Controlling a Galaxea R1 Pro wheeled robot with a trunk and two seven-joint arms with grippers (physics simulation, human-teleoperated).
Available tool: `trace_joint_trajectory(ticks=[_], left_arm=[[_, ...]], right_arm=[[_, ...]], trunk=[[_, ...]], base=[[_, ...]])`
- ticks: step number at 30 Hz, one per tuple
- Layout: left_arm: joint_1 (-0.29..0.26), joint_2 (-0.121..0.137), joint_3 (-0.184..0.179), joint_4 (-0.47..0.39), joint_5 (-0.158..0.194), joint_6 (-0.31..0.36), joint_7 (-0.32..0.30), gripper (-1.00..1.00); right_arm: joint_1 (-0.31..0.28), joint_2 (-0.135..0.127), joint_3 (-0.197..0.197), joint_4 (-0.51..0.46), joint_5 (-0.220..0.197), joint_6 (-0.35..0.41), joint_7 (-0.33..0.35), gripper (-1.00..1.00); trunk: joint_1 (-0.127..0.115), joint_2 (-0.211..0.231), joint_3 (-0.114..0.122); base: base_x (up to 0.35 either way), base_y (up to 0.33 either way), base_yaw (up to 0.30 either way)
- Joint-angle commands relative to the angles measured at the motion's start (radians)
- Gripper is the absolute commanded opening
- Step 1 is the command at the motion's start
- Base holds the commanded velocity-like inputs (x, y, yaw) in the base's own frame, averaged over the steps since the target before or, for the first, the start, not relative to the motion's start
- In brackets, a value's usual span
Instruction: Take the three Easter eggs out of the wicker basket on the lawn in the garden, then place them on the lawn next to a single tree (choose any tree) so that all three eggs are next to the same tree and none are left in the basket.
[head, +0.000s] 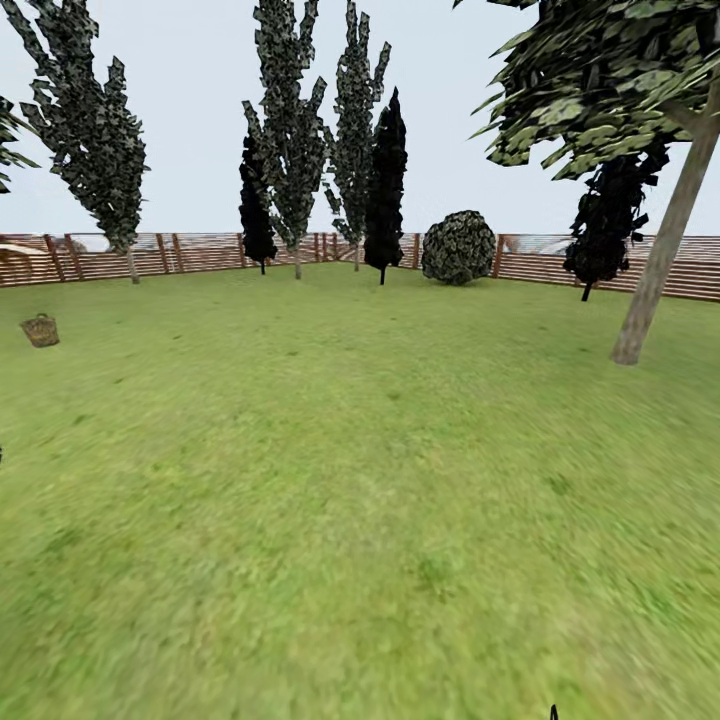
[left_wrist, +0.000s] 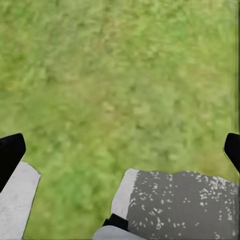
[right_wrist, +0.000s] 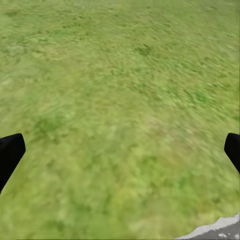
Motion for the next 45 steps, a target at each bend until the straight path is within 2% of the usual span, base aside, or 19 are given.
trace_joint_trajectory(ticks=[1,10,25,45], left_arm=[[0.0,0.0,-0.004,0.001,0.008,-0.003,-0.001,1.0],[0.0,0.0,-0.004,0.001,0.008,-0.003,-0.001,1.0],[-0.001,0.0,-0.004,0.001,0.008,-0.002,-0.001,1.0],[0.0,0.002,-0.005,0.001,0.008,0.0,-0.002,1.0]], right_arm=[[0.0,0.0,-0.002,0.001,-0.001,-0.003,0.001,1.0],[0.0,0.0,-0.003,0.001,-0.003,-0.002,0.001,1.0],[0.0,0.0,-0.007,-0.001,-0.005,-0.012,-0.004,1.0],[0.0,0.001,-0.009,0.0,-0.011,-0.004,-0.004,1.0]], trunk=[[0.001,-0.001,0.0],[0.001,-0.001,0.0],[0.001,-0.001,-0.006],[0.001,-0.001,-0.007]], base=[[0.326,-0.093,0.0],[0.326,-0.093,0.027],[0.326,-0.093,0.214],[0.326,-0.062,0.009]])
